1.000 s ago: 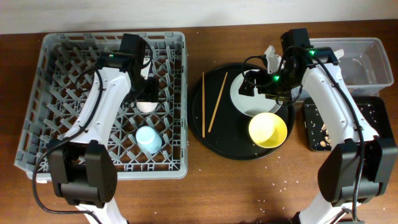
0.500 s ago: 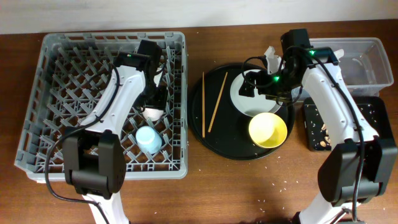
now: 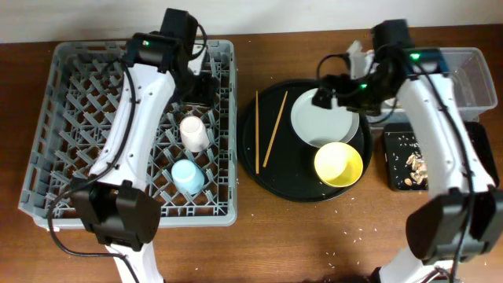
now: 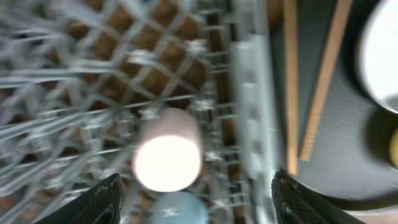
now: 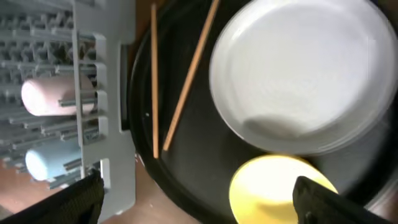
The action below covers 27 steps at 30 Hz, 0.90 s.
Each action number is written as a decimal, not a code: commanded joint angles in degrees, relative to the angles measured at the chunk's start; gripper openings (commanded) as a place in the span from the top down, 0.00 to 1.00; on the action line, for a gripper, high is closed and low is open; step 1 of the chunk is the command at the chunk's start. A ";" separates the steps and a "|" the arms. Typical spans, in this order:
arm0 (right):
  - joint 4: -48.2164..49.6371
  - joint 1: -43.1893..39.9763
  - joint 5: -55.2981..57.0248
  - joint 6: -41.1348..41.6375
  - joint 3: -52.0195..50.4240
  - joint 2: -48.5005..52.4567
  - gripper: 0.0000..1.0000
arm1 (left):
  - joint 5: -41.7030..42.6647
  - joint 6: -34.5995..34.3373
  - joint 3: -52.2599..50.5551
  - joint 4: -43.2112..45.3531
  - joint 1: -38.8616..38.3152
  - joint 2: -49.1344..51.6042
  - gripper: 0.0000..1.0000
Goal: Sort waste into correct bins and load items into the dishwasher rack
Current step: 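Grasp the yellow bowl with the left gripper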
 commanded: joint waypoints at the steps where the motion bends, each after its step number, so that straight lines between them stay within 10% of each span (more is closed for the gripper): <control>1: -3.39 -3.78 4.55 -0.22 2.03 -3.52 0.04 | 8.31 0.22 0.39 -0.13 -4.39 0.07 0.26; 18: -7.39 -12.11 7.06 1.03 2.01 -3.54 0.04 | 8.70 -13.25 0.35 17.97 -29.38 16.46 0.33; 27: -8.24 -12.11 10.03 1.03 1.95 -3.52 0.04 | 8.70 -15.61 0.35 19.52 -32.59 23.06 0.64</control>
